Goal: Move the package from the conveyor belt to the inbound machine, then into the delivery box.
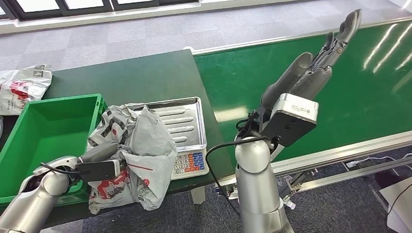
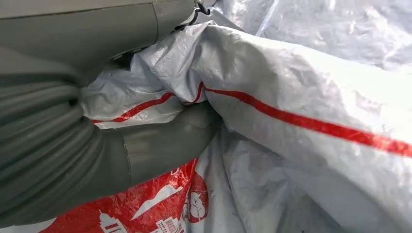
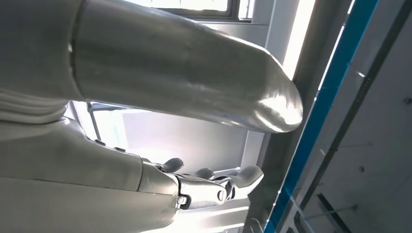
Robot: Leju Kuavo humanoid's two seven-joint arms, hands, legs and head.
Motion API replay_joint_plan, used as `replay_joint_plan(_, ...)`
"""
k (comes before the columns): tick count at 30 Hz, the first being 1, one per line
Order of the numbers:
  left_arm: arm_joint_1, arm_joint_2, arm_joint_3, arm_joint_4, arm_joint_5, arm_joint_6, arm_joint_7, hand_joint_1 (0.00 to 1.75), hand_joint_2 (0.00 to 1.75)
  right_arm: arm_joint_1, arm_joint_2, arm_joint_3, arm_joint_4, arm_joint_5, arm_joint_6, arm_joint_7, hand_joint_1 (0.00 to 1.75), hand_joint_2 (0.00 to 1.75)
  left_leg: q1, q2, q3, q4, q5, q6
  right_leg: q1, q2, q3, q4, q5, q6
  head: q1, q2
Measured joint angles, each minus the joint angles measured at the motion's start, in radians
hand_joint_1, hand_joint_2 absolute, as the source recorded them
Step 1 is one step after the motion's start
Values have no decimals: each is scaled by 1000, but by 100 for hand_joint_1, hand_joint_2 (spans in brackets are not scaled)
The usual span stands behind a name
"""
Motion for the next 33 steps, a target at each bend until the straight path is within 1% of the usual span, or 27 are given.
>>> replay_joint_plan(2,15,5,6,-27,53,-15,-24,175,175,0,0,2,9,3,0,3,0,0,0,0,0,0,0,0,0,0,0,0,0,0,0,0)
replay_joint_plan(4,40,6,27,-77,161,-29,-47,175,175,0,0,2,18,4,0,3,0,0,0,0,0,0,0,0,0,0,0,0,0,0,0,0)
replay_joint_plan(6,67,-1,68,-143,285,-35,-59,175,175,0,0,3,24,4,0,-1,0,0,0,0,0,0,0,0,0,0,0,0,0,0,0,0)
replay_joint_plan(8,83,-13,115,-195,354,-35,-62,175,175,0,0,3,29,5,0,-6,0,0,0,-1,-1,0,0,0,0,-1,0,0,0,0,0,0)
replay_joint_plan(11,93,-25,169,-246,372,-35,-62,175,175,0,0,3,32,8,0,-9,0,0,0,-1,-1,0,0,0,0,-1,-1,0,0,0,0,0)
replay_joint_plan(16,95,-48,245,-292,377,-55,-62,175,175,1,0,3,33,14,0,-8,0,0,0,-1,-1,0,0,0,0,-1,-1,0,0,0,0,0)
replay_joint_plan(24,100,-76,291,-332,393,-87,-62,175,175,1,0,2,33,30,0,8,0,0,0,-1,-1,0,0,0,0,-1,-1,0,0,0,0,0)
replay_joint_plan(26,102,-82,300,-339,377,-79,-55,175,175,1,0,2,33,37,0,14,0,0,0,-1,-1,0,0,0,0,-1,-1,0,0,0,0,0)
replay_joint_plan(27,102,-84,303,-340,348,-58,-42,175,175,1,0,2,32,42,0,17,0,0,0,-1,-1,0,0,0,0,-1,-2,0,0,0,0,0)
replay_joint_plan(28,98,-86,306,-336,293,-14,-16,175,175,2,0,0,30,51,0,23,0,0,0,-1,-1,0,0,0,0,-1,-2,0,0,0,0,0)
replay_joint_plan(29,85,-88,302,-317,207,60,34,175,175,3,0,-4,25,63,0,30,0,0,0,-1,-1,1,1,0,0,-1,-3,0,0,0,0,0)
replay_joint_plan(30,61,-92,291,-282,81,172,117,175,175,5,0,-10,17,76,0,35,0,0,0,-2,-2,1,1,0,0,-1,-3,0,0,0,0,0)
replay_joint_plan(33,-34,-115,240,-121,-490,629,505,175,175,11,0,-28,-9,98,-1,41,0,0,0,1,-4,1,3,0,0,0,-6,0,4,-1,0,0)
